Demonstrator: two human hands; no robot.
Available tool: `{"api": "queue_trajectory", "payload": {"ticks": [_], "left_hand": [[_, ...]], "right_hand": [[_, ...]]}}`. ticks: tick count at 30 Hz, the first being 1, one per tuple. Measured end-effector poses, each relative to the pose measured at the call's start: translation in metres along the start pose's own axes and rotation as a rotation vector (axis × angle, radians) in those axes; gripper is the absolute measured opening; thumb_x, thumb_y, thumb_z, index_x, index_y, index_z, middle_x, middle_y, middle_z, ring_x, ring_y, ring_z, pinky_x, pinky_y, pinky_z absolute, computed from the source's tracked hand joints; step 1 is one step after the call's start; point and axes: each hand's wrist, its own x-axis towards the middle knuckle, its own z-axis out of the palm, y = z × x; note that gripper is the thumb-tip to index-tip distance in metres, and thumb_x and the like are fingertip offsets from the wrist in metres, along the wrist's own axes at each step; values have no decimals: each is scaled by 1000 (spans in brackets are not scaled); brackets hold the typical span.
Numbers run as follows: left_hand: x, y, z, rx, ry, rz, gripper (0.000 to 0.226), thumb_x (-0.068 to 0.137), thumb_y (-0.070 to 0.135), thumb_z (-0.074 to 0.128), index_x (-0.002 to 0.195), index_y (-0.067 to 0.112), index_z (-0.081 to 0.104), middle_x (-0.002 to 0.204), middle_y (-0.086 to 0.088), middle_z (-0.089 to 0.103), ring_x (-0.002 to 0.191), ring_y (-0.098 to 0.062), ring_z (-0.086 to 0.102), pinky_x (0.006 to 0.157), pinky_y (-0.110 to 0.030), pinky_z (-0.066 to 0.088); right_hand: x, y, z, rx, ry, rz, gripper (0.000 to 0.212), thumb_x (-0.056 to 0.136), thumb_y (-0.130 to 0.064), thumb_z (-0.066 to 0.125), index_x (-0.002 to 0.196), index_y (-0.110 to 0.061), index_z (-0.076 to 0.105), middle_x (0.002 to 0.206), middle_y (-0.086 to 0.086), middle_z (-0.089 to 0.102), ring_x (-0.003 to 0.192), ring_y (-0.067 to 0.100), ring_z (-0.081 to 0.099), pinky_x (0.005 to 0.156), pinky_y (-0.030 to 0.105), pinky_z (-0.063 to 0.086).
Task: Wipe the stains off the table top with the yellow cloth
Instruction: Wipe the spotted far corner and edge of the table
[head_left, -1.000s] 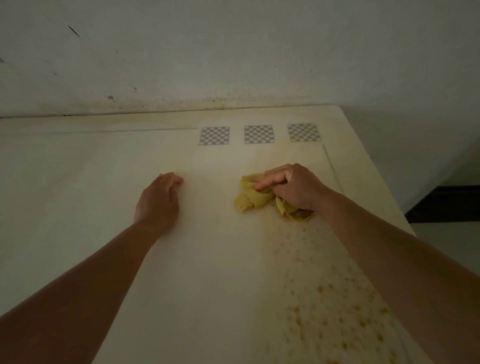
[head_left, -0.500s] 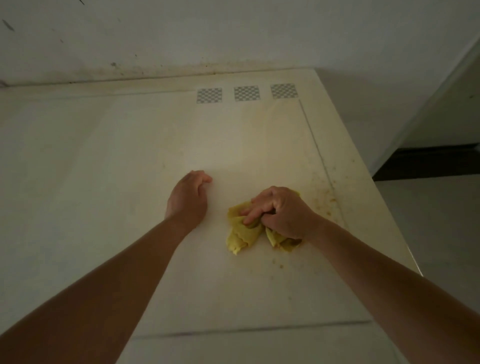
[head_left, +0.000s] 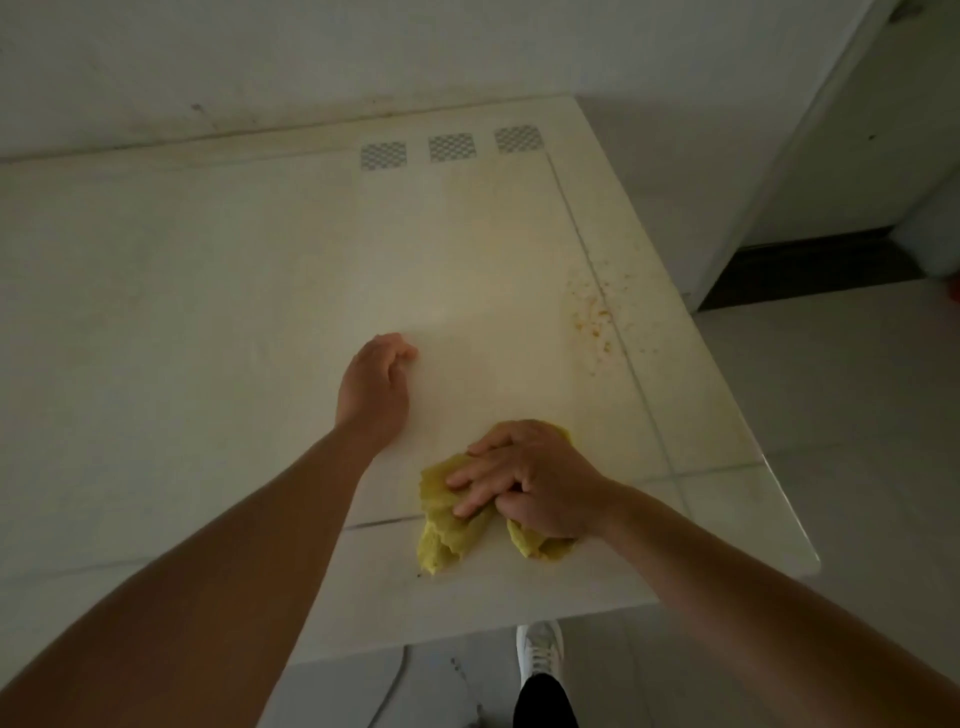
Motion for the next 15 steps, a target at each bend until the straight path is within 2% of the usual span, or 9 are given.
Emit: {"api": "queue_trajectory", "payload": {"ticks": [3, 7, 10, 15], "left_hand": [[1, 0, 1, 31, 15, 20, 28, 87, 2, 42, 104, 8, 63, 126, -11, 57, 119, -26, 49, 97, -26, 34], [4, -3, 4, 41, 42, 14, 23, 84, 2, 45, 96, 8, 64, 118, -12, 61, 113, -29, 53, 94, -30, 38], [8, -2, 9, 72, 90, 5, 22, 81, 8, 44, 90, 13, 63, 110, -11, 63, 106, -32, 55, 92, -36, 41], [24, 13, 18, 146, 122, -16, 24, 81, 16, 42, 92, 18, 64, 109, -8, 63, 106, -33, 51, 95, -42, 38]], "right_hand": [[-19, 3, 1, 29, -9, -13, 35, 68, -11, 56, 88, -35, 73, 103, -28, 66, 111, -4, 44, 105, 32, 24], [-54, 20, -10, 85, 25, 35, 34, 63, -7, 56, 80, -31, 74, 90, -34, 65, 109, -4, 48, 104, 27, 25], [-78, 41, -29, 56, 133, 101, 33, 62, -9, 58, 77, -33, 74, 90, -34, 67, 109, -6, 48, 99, 15, 25], [-79, 72, -57, -72, 301, 94, 32, 69, -14, 59, 85, -39, 72, 101, -34, 65, 111, -5, 49, 95, 14, 35]]}}
